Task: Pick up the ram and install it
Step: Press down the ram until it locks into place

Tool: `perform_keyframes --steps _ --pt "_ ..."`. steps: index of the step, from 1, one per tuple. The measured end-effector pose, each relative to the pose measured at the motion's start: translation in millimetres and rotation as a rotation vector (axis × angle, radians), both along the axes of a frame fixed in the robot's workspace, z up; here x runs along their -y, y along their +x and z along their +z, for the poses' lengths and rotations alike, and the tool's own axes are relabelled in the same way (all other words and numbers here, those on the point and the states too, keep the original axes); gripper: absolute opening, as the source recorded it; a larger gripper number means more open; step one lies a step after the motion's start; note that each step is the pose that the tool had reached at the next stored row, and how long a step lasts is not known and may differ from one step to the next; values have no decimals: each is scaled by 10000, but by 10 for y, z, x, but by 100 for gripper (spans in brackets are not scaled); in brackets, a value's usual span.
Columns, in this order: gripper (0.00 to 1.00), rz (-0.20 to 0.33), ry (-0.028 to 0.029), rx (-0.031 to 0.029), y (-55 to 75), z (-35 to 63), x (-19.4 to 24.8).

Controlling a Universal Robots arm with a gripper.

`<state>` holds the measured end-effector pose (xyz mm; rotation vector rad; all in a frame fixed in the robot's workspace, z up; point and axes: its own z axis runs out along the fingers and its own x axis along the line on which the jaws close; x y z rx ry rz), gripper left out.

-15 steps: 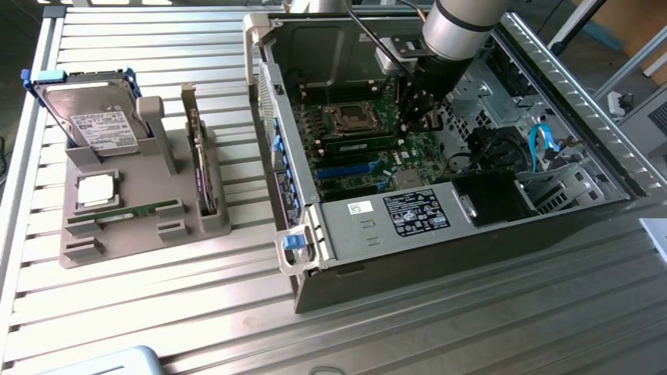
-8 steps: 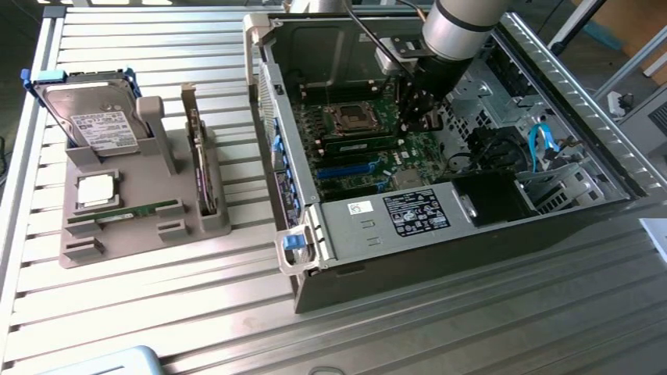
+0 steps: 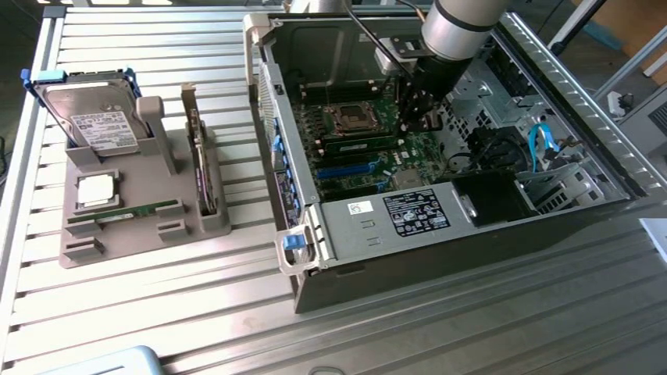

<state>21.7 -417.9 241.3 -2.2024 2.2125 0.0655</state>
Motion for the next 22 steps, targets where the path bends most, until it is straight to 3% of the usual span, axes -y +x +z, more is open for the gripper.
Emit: perform_keyframes --steps 22 --pt "10 19 -2 7 -9 -51 -1"
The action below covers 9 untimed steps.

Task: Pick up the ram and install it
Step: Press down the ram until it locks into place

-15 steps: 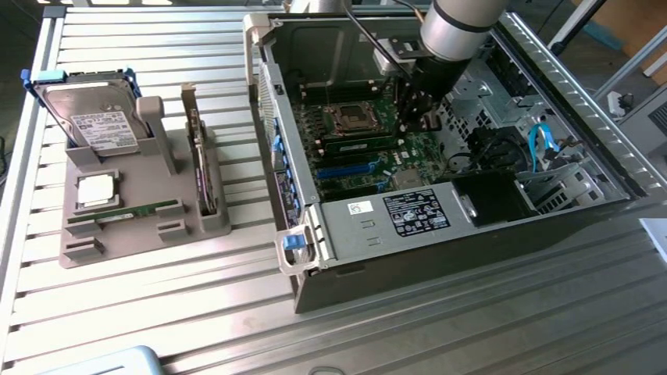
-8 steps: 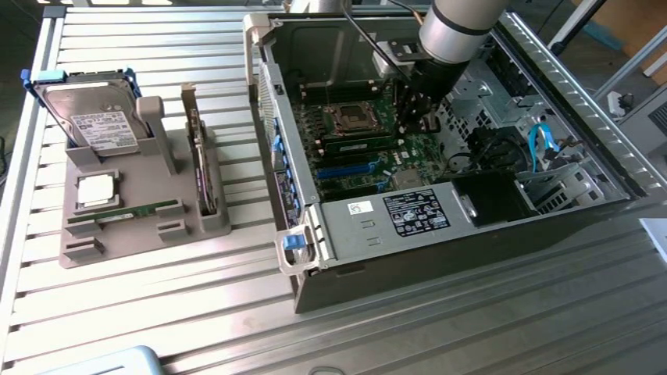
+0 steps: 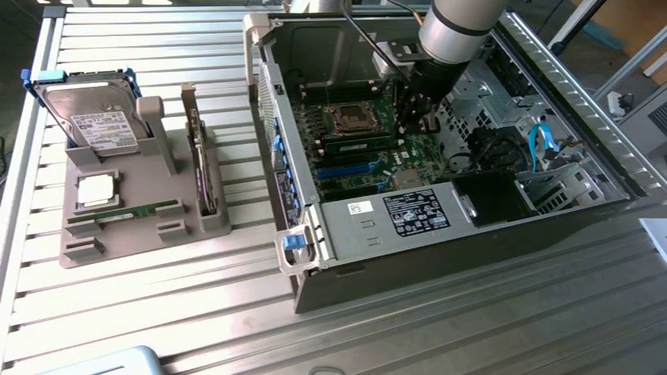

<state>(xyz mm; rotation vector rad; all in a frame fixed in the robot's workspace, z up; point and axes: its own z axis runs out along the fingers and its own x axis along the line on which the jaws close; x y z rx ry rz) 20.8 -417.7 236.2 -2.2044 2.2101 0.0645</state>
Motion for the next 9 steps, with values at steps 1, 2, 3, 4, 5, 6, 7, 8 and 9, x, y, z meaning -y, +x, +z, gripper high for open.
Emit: perform_keyframes --steps 1,2,3,4,5,6,7,8,9 --pt "10 0 2 0 0 -3 0" --pt "10 0 3 1 0 -7 0" --pt "10 0 3 1 0 -11 0" --pt "10 0 1 0 0 -14 0" --pt "10 0 1 0 0 -17 0" --pt "10 0 -1 0 0 -19 0" --pt "10 0 -2 -1 0 -20 0" --pt "10 0 -2 0 0 -21 0" --pt "10 0 -1 0 0 -22 0"
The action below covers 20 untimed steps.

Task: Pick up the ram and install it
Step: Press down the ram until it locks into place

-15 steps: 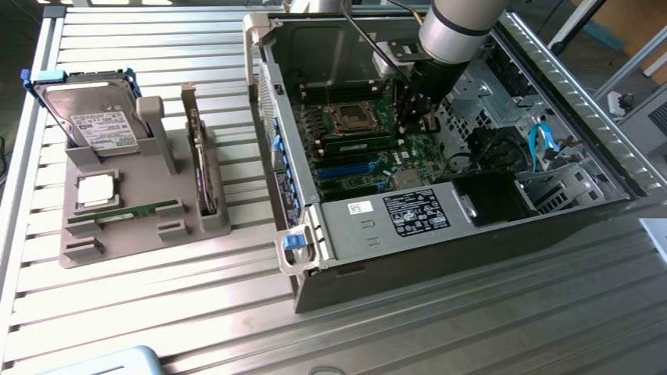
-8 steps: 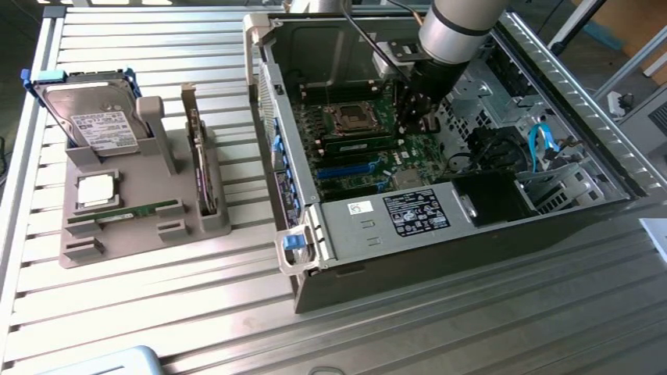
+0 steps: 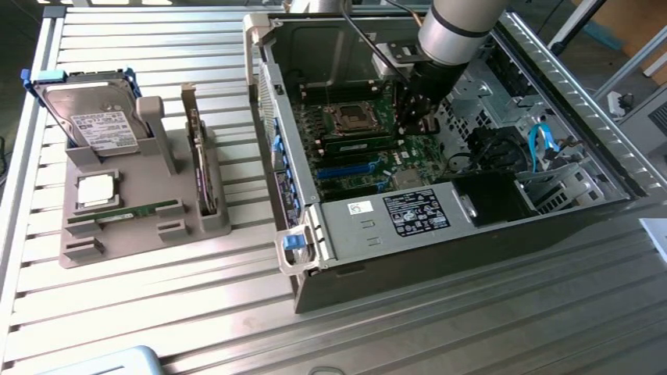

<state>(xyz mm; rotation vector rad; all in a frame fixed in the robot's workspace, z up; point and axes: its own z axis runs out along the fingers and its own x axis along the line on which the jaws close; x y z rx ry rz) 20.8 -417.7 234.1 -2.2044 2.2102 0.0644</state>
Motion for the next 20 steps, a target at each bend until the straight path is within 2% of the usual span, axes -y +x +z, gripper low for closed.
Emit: perform_keyframes --steps 20 --pt "10 0 0 0 0 -25 0"
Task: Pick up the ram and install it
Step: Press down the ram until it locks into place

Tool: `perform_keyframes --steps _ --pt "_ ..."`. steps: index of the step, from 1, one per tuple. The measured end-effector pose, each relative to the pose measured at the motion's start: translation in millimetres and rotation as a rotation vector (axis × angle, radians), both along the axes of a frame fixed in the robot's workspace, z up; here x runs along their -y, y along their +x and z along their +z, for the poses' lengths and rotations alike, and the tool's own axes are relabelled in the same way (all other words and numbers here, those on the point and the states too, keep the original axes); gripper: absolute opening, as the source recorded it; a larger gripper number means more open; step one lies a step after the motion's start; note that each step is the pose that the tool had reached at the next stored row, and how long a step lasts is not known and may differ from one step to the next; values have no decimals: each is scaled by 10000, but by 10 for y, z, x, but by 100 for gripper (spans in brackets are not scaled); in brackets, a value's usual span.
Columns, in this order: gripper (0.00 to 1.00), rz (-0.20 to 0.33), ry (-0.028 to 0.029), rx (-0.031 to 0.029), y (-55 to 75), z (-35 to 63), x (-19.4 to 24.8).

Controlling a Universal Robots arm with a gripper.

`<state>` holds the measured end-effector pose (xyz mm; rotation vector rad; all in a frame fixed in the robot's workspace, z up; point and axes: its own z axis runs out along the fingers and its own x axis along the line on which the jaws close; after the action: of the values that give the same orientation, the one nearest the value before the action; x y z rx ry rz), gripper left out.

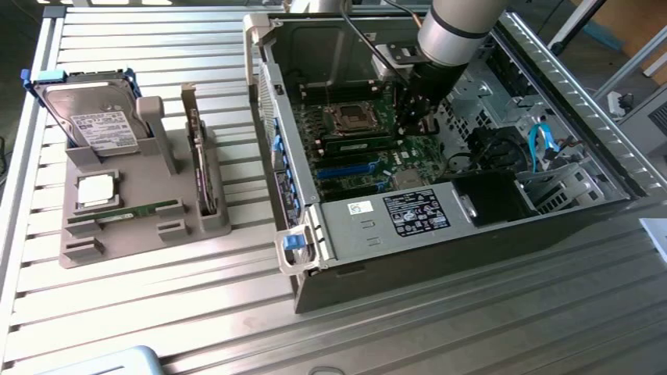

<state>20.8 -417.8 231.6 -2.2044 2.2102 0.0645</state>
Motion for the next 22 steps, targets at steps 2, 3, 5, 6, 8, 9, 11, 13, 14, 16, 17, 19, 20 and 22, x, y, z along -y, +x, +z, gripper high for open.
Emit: perform_keyframes --steps 2,3,5,6,8,9,11,13,14,16,17,19,20,22 --pt "10 0 -1 0 0 -2 0" --pt "10 0 0 -1 0 -4 0" --pt "10 0 0 0 0 -6 0" --pt "10 0 -1 0 0 -8 0" --pt "10 0 1 0 0 -14 0" --pt "10 0 0 0 0 -18 0" --pt "10 0 -2 0 0 -21 0" --pt "10 0 0 0 0 -15 0" --pt "10 -1 22 6 1 8 -4" --pt "10 -1 8 2 0 86 0" --pt "10 -1 4 1 0 110 0" --pt "10 0 6 1 0 117 0" --pt "10 0 2 0 0 118 0" --pt "10 1 -9 0 0 139 -8"
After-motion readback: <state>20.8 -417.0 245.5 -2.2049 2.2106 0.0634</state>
